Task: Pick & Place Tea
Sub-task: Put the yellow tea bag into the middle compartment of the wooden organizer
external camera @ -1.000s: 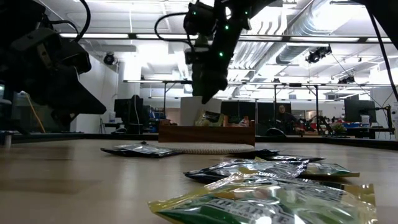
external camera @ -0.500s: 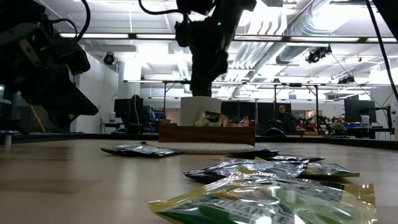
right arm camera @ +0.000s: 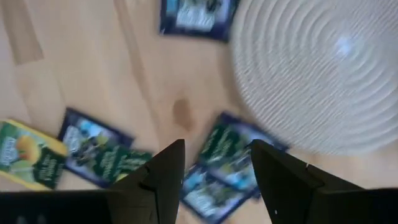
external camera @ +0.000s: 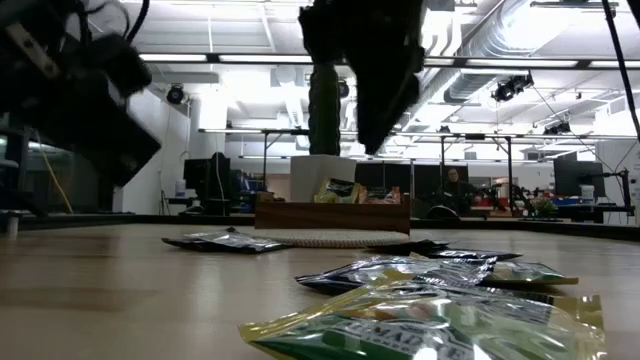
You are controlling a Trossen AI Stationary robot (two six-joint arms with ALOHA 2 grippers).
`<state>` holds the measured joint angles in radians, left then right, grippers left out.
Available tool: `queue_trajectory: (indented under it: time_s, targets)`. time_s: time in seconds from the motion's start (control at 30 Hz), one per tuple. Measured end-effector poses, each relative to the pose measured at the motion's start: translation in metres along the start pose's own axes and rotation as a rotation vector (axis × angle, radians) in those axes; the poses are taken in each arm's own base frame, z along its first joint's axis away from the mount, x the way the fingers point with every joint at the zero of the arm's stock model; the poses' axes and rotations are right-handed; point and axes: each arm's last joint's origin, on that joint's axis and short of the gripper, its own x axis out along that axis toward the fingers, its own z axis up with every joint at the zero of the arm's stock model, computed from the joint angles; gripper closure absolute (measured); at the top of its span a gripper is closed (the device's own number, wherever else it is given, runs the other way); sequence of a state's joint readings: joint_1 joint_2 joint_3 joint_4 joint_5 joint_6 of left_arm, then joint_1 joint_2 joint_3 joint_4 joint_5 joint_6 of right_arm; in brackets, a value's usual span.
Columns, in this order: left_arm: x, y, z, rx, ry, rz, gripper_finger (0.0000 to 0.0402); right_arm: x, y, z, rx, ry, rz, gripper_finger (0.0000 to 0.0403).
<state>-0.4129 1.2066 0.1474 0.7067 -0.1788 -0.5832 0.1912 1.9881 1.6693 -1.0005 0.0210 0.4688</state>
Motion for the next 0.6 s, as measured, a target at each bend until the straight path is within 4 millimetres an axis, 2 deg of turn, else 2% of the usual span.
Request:
queue_trajectory:
  time_s: [0.27, 0.43, 0.6]
  targets:
    - [0.022, -0.024, 0.025, 0.124, 0.021, -0.099, 0.0402, 0.008, 0.052, -0.039, 0.158, -0.009, -0.029, 0.0222]
    - [0.039, -0.035, 0.026, 0.16, 0.113, -0.223, 0.0402, 0.004, 0.081, -0.061, 0.238, -0.078, -0.072, 0.0222]
    - [0.06, -0.048, 0.021, 0.174, 0.168, -0.25, 0.0402, 0.001, 0.102, -0.081, 0.271, -0.132, -0.095, 0.0222]
